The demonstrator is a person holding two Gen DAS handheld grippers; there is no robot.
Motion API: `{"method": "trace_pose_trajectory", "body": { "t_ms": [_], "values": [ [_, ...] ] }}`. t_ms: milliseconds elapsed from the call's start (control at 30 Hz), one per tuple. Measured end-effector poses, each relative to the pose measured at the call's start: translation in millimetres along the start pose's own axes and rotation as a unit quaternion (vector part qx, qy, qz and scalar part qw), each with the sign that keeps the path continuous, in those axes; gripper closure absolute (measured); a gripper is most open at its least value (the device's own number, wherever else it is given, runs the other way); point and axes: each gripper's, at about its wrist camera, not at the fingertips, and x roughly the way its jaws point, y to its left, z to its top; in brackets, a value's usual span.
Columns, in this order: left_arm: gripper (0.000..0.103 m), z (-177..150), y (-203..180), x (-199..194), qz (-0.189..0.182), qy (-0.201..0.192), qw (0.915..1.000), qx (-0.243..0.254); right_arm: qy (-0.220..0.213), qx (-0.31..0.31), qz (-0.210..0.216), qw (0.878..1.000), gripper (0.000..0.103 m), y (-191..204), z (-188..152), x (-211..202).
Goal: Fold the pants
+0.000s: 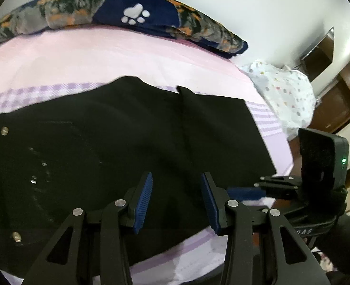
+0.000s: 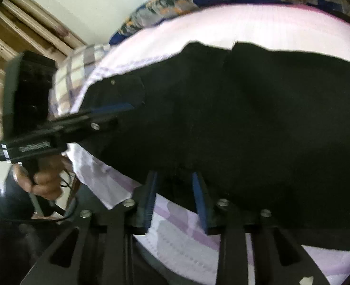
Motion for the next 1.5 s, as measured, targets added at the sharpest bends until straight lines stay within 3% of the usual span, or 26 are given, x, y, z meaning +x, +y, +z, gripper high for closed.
{"method": "trace_pose_trajectory", "body": {
  "t_ms": [67,200,333,633,667,733,833,1000,1300,1500],
  "values": [
    [0.059,-0.3,-3.0,3.4,-0.023,0.012,0.9996,-0.004,-0.02,0.015,0.007,1.0,0.07,-6.9,0.7,-14.7],
    [0.059,-1.4,-4.7,22.5,-0.074,0.056,0.995,-0.037,-0.071,0.062,-0.021,0.995,0.066,-29.4,4.3,-40.5],
    [0.06,-0.5,-1.1,42.7,-0.098,0.092,0.988,-0.076,-0.107,0.102,-0.024,0.989,0.066,-50.0,4.7,-57.7],
    [0.062,0.1,-5.5,64.9,-0.09,0.107,0.9858,-0.093,-0.129,0.141,-0.026,0.981,0.066,-75.0,-4.1,-65.4],
    [0.065,-0.6,-8.5,64.9,-0.086,0.107,0.9865,-0.09,-0.129,0.146,-0.024,0.981,0.066,-77.2,-5.1,-64.2],
    [0.086,-2.5,-15.3,69.1,-0.074,0.111,0.9874,-0.084,-0.127,0.153,-0.025,0.98,0.066,-80.8,-7.0,-61.1],
    [0.097,-4.0,-18.2,67.3,-0.052,0.106,0.9902,-0.076,-0.125,0.16,-0.023,0.979,0.066,-85.4,-8.0,-57.4],
    [0.098,-3.2,-30.7,47.3,-0.024,0.073,0.9956,-0.053,-0.122,0.163,-0.026,0.979,0.066,-88.3,-9.1,-54.6],
    [0.097,-14.1,-14.9,57.5,-0.006,0.106,0.9905,-0.087,-0.105,0.156,-0.031,0.982,0.065,-88.5,-4.8,-40.8],
    [0.084,-13.3,-12.4,50.1,0.006,0.095,0.9919,-0.085,-0.096,0.155,-0.04,0.982,0.065,-87.7,-4.9,-33.1]
  ]
}}
